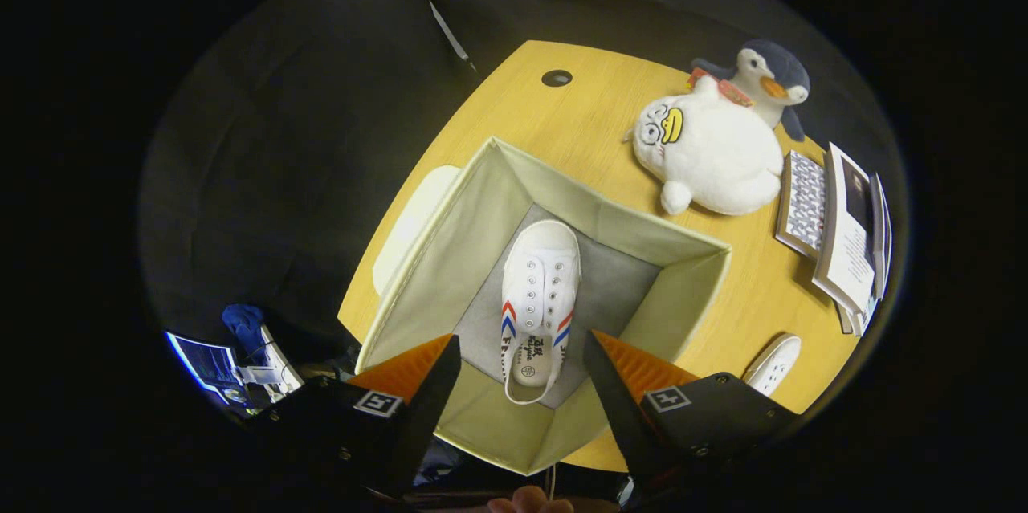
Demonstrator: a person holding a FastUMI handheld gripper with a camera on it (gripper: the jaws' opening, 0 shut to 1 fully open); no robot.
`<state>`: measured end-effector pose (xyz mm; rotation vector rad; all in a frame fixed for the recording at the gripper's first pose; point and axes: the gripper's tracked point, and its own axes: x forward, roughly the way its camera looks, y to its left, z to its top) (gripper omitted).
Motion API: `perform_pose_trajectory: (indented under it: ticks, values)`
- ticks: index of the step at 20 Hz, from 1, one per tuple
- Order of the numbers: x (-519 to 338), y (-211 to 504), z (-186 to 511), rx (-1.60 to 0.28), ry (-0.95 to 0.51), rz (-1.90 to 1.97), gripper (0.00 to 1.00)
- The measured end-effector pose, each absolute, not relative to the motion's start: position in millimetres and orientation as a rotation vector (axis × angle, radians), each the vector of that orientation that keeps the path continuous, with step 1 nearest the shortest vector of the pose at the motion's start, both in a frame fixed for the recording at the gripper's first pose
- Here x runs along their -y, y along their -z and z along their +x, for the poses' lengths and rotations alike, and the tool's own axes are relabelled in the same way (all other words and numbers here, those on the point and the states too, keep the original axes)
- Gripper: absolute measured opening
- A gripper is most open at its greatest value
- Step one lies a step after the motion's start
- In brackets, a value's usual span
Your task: Open the storage box then place both shoes into the box .Put the left shoe in first, then the right shoe, with the right side of both shoes facing outward in a uniform manner.
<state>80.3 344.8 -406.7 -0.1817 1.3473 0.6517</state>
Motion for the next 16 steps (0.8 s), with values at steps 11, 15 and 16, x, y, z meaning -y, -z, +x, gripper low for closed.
perform_pose_trajectory:
  ticks: [11, 15, 16]
  values:
    - [-248.6, 331.1, 74.0, -1.242, -0.654, -0.012, 0.98]
    - [-199.8, 334.9, 75.7, -1.244, -0.598, 0.026, 0.98]
    - [-188.0, 339.0, 75.8, -1.253, -0.586, 0.036, 0.98]
